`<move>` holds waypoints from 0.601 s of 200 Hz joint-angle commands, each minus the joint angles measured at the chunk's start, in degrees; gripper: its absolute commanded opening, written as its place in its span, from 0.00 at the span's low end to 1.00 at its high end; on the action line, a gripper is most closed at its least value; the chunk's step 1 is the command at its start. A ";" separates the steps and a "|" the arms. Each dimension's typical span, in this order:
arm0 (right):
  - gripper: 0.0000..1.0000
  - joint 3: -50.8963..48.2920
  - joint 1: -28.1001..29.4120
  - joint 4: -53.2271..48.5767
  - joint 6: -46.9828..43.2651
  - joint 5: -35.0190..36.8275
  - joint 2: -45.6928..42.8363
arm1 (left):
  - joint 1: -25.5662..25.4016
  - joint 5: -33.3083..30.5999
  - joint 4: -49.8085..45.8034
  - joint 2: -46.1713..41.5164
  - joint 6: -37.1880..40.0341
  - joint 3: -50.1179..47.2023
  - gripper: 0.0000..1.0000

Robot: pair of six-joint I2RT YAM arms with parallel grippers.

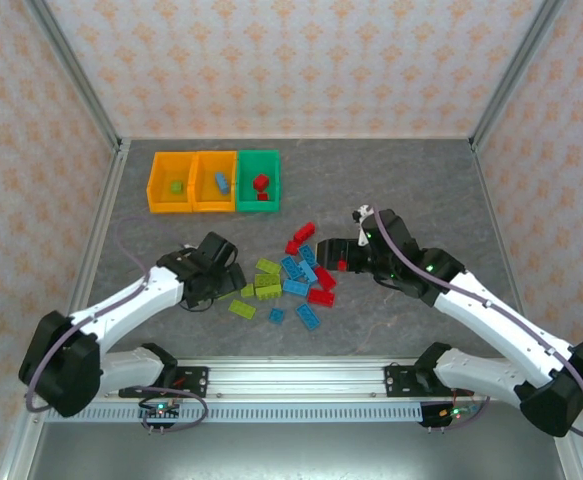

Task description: Sort the legos into containers by color

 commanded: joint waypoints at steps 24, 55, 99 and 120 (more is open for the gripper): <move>0.99 1.68 0.05 1.08 1.36 -0.42 2.69 | -0.38 1.66 7.13 7.38 -1.22 1.15 0.94; 0.99 1.18 0.13 0.96 2.50 -0.18 2.70 | -0.37 -1.29 7.41 10.14 -1.45 0.62 0.90; 0.99 1.30 0.08 1.14 3.28 -1.06 2.83 | -0.40 -1.46 9.15 13.28 -1.71 -1.13 0.83; 0.99 1.61 0.10 1.06 3.62 -1.57 2.83 | -0.36 -1.55 9.78 13.70 -1.87 -2.18 0.72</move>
